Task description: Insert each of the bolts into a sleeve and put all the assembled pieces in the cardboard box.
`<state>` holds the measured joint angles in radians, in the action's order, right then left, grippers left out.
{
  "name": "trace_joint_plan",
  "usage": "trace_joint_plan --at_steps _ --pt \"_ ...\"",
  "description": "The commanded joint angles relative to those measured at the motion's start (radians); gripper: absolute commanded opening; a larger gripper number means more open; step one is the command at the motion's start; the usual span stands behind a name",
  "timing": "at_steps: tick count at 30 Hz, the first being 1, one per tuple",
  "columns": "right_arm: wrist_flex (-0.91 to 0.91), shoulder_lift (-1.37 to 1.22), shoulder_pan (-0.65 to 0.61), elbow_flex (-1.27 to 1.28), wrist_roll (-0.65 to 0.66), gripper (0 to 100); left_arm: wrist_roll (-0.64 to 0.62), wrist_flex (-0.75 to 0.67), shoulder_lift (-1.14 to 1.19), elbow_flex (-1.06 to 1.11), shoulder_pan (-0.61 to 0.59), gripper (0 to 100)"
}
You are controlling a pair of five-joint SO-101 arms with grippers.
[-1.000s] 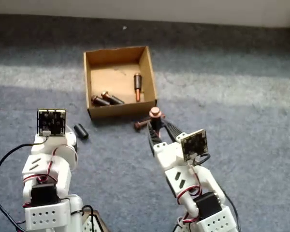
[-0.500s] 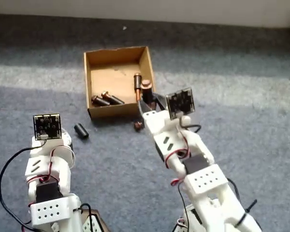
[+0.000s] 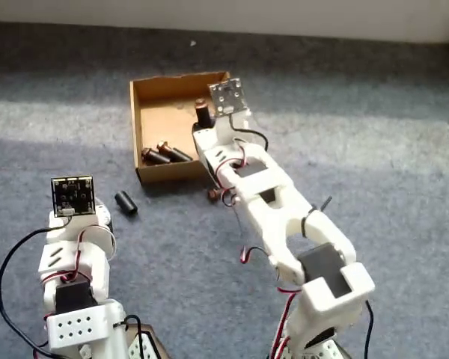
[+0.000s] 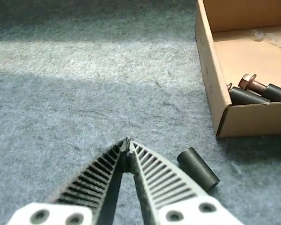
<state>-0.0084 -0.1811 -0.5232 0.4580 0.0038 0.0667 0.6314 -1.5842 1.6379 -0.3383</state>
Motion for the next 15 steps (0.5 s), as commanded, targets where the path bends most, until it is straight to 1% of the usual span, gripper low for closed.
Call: trace_joint_plan --at_steps 1,3,7,15 --pt "-0.038 -0.021 0.035 -0.119 0.02 2.3 0.009 -0.021 -0.008 -0.005 -0.01 1" --pt "-0.134 -0.025 0.035 -0.147 0.04 6.7 0.009 -0.02 -0.008 -0.005 -0.01 1" --pt "-0.298 -0.024 0.035 -0.217 0.008 14.6 0.009 -0.021 -0.008 -0.005 -0.01 1" --pt "-0.516 -0.012 0.033 -0.332 0.008 14.9 0.009 -0.021 -0.008 -0.007 -0.016 1"
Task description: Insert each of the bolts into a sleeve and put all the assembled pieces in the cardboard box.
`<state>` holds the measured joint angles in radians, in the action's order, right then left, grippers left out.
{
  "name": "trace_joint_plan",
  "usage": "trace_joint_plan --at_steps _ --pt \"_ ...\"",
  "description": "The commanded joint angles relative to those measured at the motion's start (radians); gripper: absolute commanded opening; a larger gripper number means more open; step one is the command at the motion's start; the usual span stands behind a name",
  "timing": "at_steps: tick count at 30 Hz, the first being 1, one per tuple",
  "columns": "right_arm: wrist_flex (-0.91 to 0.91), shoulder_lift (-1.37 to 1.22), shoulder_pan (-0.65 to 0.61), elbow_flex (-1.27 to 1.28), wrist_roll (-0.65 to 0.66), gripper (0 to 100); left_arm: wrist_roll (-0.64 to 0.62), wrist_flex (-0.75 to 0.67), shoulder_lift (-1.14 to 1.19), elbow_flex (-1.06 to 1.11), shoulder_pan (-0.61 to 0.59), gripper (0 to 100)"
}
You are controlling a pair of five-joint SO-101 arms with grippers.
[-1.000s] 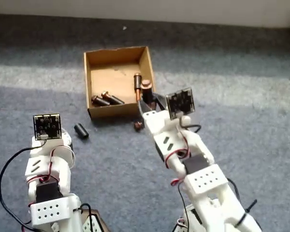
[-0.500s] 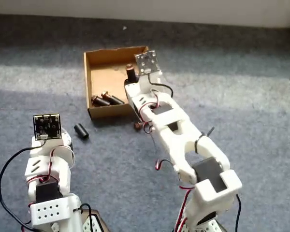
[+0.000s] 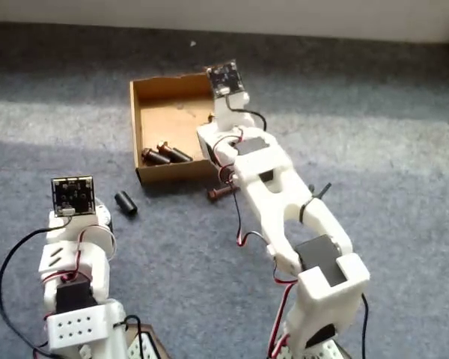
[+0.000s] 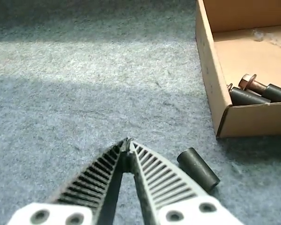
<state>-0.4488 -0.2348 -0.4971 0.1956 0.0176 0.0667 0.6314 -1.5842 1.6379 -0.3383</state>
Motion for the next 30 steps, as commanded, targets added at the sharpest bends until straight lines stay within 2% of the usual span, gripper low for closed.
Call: trace_joint_plan --at_steps 1,9,14,16,21,30 --pt "-0.111 0.056 0.004 -0.077 -0.005 14.9 0.008 -0.023 -0.008 -0.008 -0.028 1" --pt "-0.343 0.282 -0.093 -0.044 -0.005 14.9 0.003 -0.025 -0.008 -0.031 -0.154 1" --pt "-0.41 0.355 -0.222 0.065 -0.002 15.2 0.003 -0.025 -0.008 -0.044 -0.214 1" --pt "-0.414 0.346 -0.286 0.107 0.002 15.2 -0.015 -0.021 -0.008 -0.05 -0.249 1" --pt "-0.412 0.257 -0.414 0.136 0.104 15.2 -0.135 -0.025 -0.008 -0.056 -0.349 1" --pt "-0.395 0.007 -0.466 -0.088 0.109 15.2 -0.137 -0.025 -0.008 -0.056 -0.361 1"
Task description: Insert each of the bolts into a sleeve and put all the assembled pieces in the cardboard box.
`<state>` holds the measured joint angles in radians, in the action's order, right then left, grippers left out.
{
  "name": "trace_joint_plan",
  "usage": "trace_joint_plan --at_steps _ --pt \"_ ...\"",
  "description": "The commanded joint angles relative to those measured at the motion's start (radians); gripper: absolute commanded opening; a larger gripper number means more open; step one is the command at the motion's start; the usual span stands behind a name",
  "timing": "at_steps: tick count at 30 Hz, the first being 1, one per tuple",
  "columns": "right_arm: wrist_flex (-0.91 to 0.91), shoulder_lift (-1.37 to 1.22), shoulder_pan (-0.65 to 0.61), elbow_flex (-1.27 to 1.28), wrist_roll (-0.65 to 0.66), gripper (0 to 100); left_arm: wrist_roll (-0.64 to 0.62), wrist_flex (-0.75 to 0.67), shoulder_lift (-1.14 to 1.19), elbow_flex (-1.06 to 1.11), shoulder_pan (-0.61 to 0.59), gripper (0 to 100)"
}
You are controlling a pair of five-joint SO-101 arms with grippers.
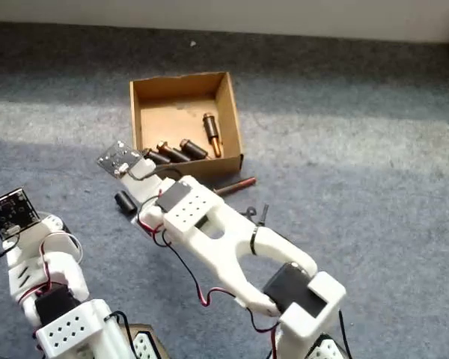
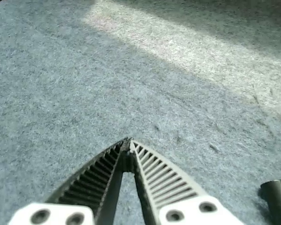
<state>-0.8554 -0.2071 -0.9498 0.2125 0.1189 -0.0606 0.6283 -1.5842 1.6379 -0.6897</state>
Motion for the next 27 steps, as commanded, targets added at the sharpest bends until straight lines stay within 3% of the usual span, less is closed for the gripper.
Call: trace_joint_plan --at_steps 1,18,27 --pt "0.012 -0.041 -0.018 -0.133 0.008 15.2 -0.009 -0.021 -0.008 -0.056 -0.008 1" --pt "0.012 -0.22 -0.101 -0.387 0.009 15.2 -0.009 -0.021 -0.008 -0.056 -0.008 1" --pt "0.012 -0.406 -0.031 -0.536 0.002 14.9 -0.009 -0.021 -0.008 -0.056 -0.008 1"
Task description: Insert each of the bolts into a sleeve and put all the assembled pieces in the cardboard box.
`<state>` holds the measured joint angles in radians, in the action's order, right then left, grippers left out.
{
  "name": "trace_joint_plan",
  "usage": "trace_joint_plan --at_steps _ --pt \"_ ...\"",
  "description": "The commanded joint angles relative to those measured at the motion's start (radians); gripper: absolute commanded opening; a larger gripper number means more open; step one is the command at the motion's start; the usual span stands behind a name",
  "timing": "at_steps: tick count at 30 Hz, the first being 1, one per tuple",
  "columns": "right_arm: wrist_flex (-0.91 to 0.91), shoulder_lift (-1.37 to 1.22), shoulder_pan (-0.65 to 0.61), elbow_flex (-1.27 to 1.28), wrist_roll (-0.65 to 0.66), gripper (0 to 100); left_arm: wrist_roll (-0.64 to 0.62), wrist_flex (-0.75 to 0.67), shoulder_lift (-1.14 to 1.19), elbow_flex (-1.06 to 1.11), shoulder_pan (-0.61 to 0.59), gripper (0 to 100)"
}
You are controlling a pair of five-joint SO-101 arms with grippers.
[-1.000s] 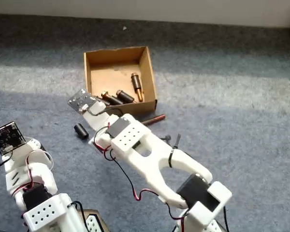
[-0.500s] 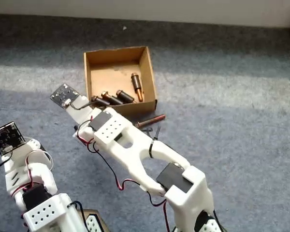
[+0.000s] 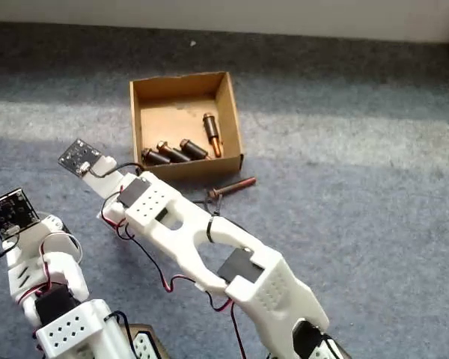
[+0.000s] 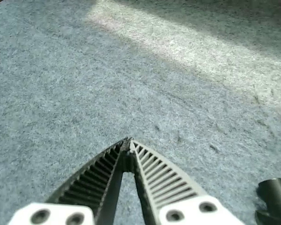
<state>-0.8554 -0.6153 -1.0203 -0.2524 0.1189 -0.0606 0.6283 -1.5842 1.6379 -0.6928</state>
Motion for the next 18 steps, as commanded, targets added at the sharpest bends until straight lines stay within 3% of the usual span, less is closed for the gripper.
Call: trace_joint_plan --at_steps 1,7,12,18 --pt "0.012 -0.01 0.048 -0.084 0.002 14.9 -0.009 -0.021 -0.008 -0.054 -0.005 1" --pt "0.012 -0.065 0.064 -0.114 0.002 14.2 -0.009 -0.021 -0.008 -0.054 -0.004 1" --pt "-0.001 -0.071 0.064 -0.114 0.002 0.3 -0.009 -0.021 -0.008 -0.054 -0.004 1" --pt "-0.193 0.074 0.074 -0.116 0.002 0.5 -0.009 -0.021 -0.008 -0.054 -0.004 1"
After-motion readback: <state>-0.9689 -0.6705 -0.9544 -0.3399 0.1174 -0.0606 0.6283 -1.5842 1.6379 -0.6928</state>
